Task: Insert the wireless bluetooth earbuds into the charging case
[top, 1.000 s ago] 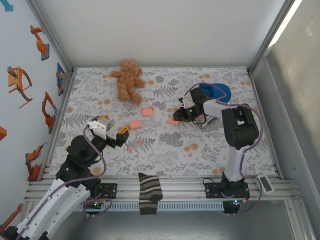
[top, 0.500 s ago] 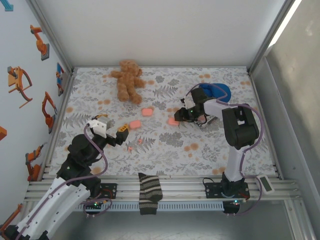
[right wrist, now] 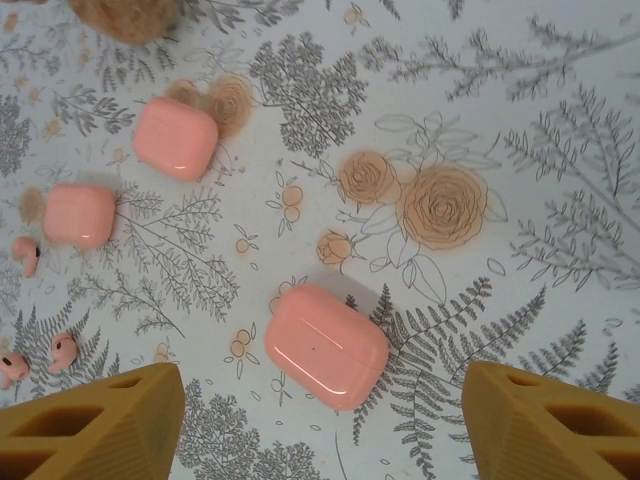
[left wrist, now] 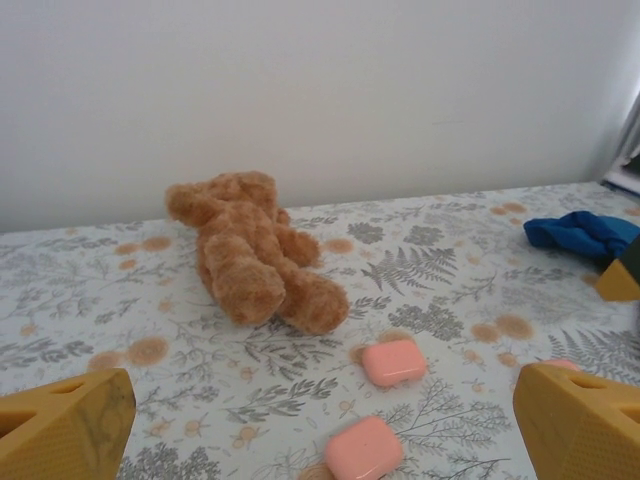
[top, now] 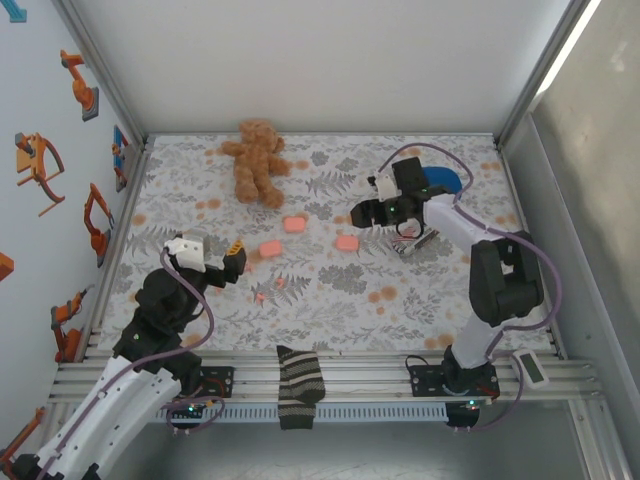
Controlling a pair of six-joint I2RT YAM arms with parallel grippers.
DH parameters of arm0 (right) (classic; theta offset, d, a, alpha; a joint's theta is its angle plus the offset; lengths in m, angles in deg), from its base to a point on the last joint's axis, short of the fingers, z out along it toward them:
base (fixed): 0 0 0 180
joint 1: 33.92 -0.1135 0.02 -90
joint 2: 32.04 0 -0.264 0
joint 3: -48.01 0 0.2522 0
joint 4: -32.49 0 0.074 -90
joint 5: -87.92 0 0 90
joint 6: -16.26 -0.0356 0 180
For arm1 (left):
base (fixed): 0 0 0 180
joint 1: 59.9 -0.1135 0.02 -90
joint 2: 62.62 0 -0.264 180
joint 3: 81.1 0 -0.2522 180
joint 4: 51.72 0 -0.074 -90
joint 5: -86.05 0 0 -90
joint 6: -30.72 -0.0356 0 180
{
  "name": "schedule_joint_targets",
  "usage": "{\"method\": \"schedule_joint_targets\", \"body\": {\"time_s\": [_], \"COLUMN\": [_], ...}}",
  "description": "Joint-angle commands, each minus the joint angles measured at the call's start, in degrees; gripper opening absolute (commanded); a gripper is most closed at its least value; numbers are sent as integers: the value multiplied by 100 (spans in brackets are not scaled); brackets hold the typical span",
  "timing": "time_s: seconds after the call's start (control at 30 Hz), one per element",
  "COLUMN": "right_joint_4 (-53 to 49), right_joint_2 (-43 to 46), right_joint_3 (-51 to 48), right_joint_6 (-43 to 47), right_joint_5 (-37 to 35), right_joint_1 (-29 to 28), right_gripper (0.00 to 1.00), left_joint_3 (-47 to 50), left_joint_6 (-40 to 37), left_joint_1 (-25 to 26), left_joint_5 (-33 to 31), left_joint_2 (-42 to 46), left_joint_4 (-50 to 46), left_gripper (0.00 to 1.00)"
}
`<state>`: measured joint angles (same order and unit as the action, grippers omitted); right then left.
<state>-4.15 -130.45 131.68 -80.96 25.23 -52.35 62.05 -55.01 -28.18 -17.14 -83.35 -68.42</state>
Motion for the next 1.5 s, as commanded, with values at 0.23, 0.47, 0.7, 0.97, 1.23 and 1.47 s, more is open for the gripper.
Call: {"method": "schedule_joint_targets", "body": {"time_s": [0.23,0.47,0.7,0.97,1.23,1.47], "right_joint_4": [63,9,-87,-170,-648,-1351], "right_joint_2": [308,-76,-763,-1895,-2905,-3591], "right_joint_3": [485,972,1381,2280,3293,4054], "right_joint_6": [1961,3486,5477,5991,5996,5968], "right_joint_5": [-72,-108,-50,90,235,136], "right_joint_1": [-377,-678,-1057,-1300,-1426,-1533], "right_gripper": [99,99,99,100,99,95], "left_joint_3": [-102,-143,-309,-345,-345,-319], "left_joint_6": [582,1102,1251,1198,1033,1005], "left_joint_1": [-98,-240,-439,-596,-698,-772], "left_joint_5": [-467,-1034,-658,-466,-487,-449], "left_joint_2": [51,8,-373,-596,-516,-642], "left_joint_4": [-801,-1140,-1354,-1345,-1376,-1299], "left_gripper": [96,96,96,96,96,96]}}
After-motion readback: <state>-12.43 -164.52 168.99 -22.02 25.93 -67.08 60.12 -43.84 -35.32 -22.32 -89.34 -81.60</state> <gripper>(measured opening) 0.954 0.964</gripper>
